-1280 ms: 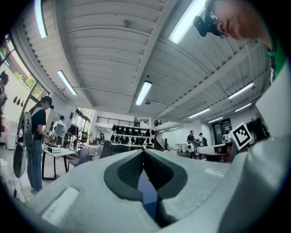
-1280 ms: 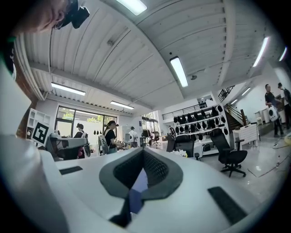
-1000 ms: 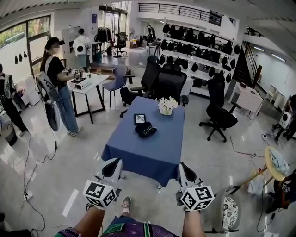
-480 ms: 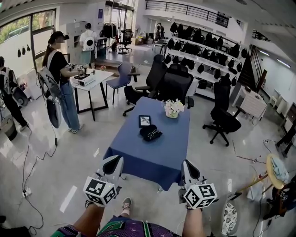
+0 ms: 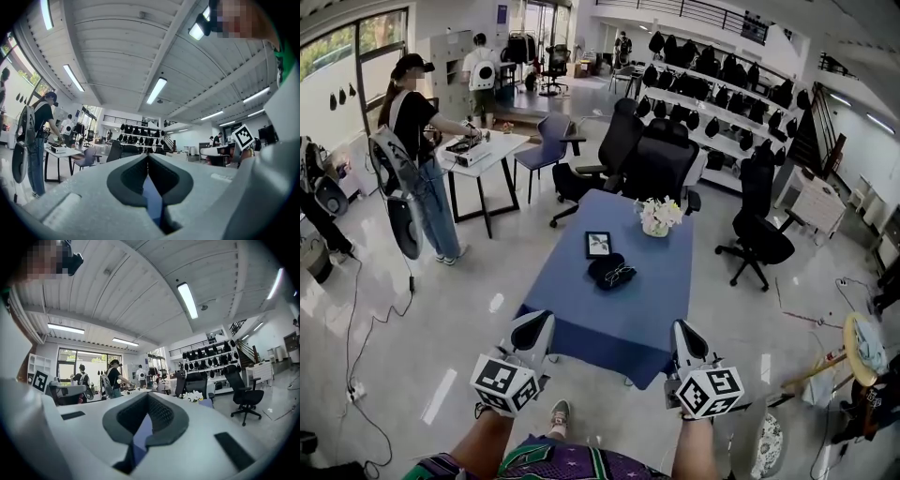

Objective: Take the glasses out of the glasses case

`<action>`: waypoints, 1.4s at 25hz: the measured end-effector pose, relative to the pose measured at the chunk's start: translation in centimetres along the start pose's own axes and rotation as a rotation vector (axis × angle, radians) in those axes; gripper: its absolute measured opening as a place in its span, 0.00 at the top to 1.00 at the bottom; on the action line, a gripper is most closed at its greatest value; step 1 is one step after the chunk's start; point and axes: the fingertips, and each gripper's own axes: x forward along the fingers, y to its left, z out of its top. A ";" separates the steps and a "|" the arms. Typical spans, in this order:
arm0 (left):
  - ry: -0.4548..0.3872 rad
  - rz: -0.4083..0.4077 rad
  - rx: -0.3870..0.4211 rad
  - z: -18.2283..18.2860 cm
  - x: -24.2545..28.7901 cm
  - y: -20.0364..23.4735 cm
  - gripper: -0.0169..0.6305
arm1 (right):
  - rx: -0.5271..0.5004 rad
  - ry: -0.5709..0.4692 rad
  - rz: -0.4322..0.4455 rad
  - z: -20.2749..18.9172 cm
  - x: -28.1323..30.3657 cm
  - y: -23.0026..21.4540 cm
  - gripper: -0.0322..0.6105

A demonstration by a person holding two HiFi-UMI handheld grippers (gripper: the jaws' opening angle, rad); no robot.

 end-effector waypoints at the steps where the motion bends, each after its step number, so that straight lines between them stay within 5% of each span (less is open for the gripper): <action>1: 0.003 -0.001 -0.004 -0.2 0.6 0.7 0.95 | -0.001 0.008 0.001 -0.2 1.0 -0.1 0.95; 21: 0.010 -0.062 -0.038 0.3 10.8 17.5 0.95 | -0.090 0.102 -0.044 0.9 19.1 -0.5 0.95; 35: -0.006 -0.126 -0.067 -1.2 13.0 18.2 0.95 | -0.195 0.136 -0.021 -0.6 21.1 1.3 0.95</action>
